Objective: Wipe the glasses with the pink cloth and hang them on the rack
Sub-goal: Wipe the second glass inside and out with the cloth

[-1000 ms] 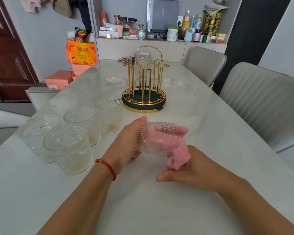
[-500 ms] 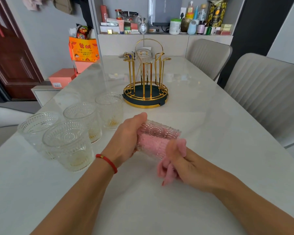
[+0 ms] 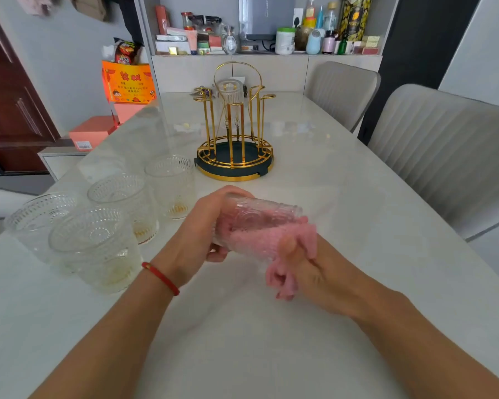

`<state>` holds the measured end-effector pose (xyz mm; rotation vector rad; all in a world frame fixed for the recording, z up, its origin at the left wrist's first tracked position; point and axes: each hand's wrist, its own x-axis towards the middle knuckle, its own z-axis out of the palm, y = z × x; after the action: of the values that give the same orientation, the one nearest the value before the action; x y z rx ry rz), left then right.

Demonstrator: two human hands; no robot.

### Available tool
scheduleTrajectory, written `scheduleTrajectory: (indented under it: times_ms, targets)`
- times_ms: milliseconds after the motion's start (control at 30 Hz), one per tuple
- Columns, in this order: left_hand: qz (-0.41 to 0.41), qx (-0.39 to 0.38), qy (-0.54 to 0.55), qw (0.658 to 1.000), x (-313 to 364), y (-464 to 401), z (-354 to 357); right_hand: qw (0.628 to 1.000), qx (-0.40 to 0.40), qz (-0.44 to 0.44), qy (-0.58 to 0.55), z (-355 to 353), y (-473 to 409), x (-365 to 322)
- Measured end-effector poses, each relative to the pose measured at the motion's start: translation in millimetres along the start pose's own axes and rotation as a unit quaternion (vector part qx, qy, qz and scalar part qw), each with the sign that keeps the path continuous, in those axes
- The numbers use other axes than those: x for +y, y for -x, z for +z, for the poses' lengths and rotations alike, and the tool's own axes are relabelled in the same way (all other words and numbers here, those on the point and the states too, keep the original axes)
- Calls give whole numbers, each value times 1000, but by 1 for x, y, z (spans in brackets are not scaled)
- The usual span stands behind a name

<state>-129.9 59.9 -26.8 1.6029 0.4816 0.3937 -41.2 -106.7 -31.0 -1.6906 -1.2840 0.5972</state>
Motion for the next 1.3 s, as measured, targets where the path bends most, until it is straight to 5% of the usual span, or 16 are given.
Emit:
scheduleTrajectory:
  times_ms: [67,133,233,300,433,500,600,700,833,900,967,1033,1100,1200,1300]
  targets:
    - [-79,5,12,997,-2,-2,-2,981,0,-81,179,0,2,1]
    - [-93,51,13,994,-5,-2,0,979,6,-69,190,6,1,6]
    - [-11,93,-1,996,-5,-2,8,999,8,44,-23,15,1,4]
    - [85,118,-32,989,-5,-1,9,974,0,135,-182,15,0,0]
    - [214,97,-33,971,-5,-3,4,822,-12,208,-531,8,-6,-3]
    - [192,79,-9,978,-5,-3,4,860,-32,185,-475,4,-6,0]
    - [49,-2,-10,999,-5,-3,-3,981,-15,140,-131,3,-2,0]
    - [-29,-33,-12,999,-7,-3,-5,991,-17,1,133,7,2,7]
    - [45,57,-44,996,-9,-6,6,991,19,97,-89,12,-1,7]
    - [167,77,-61,981,-10,-4,4,926,-20,187,-329,10,0,4]
    - [284,74,-93,951,-14,-4,-5,795,-44,223,-563,9,-1,-4]
    - [328,59,-110,936,-17,-4,-8,760,-43,214,-612,8,-7,0]
    - [261,43,-74,961,-17,-6,-5,842,-30,216,-493,0,-7,1]
    - [3,-49,18,999,-14,-6,-6,980,4,121,-158,-1,0,-2]
    - [-96,-24,1,995,-13,-8,-7,999,-5,41,-17,16,6,2]
